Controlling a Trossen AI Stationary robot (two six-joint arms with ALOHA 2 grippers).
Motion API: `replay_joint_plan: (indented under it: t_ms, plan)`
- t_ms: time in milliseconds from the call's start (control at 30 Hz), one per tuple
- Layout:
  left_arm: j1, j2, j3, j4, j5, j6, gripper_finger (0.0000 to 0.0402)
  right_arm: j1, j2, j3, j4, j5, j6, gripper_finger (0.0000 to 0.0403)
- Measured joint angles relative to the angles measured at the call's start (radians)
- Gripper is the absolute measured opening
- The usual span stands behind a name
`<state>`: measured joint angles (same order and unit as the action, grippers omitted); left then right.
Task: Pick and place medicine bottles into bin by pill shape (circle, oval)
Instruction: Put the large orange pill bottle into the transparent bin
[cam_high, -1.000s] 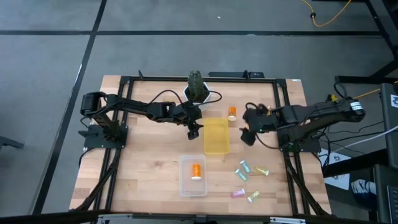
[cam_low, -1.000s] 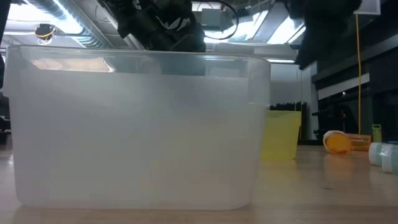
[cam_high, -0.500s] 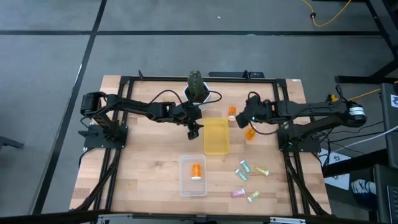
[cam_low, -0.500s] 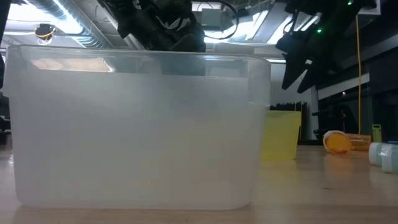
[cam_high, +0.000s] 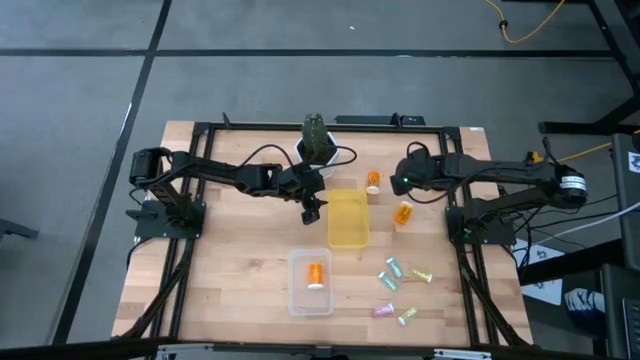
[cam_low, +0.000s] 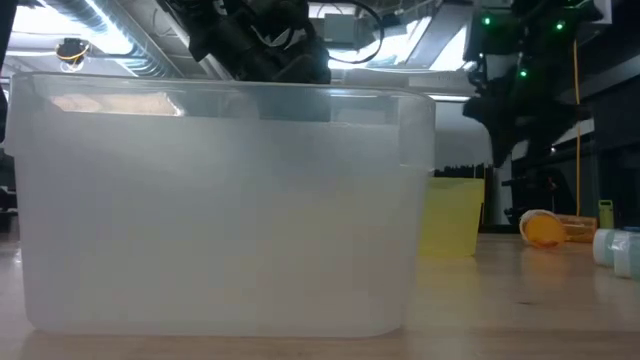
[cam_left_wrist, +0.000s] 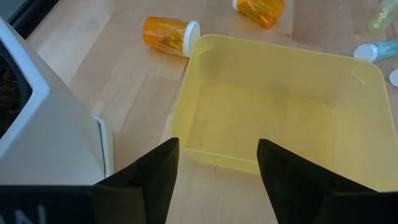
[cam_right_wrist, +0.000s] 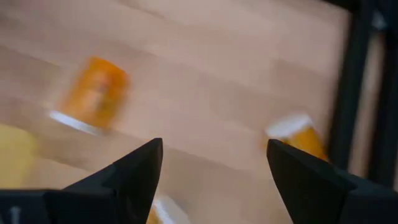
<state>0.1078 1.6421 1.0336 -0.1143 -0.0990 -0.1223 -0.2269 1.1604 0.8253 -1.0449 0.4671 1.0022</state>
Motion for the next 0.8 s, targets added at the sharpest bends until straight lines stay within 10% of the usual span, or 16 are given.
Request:
replay_joint_plan:
  t_ms: [800]
  plan:
    - [-0.002,0.0,0.0,-0.004,0.0,0.001,0.0212,0.088,0.098,-0.255,0.321,-0.296,0.298,0.0291]
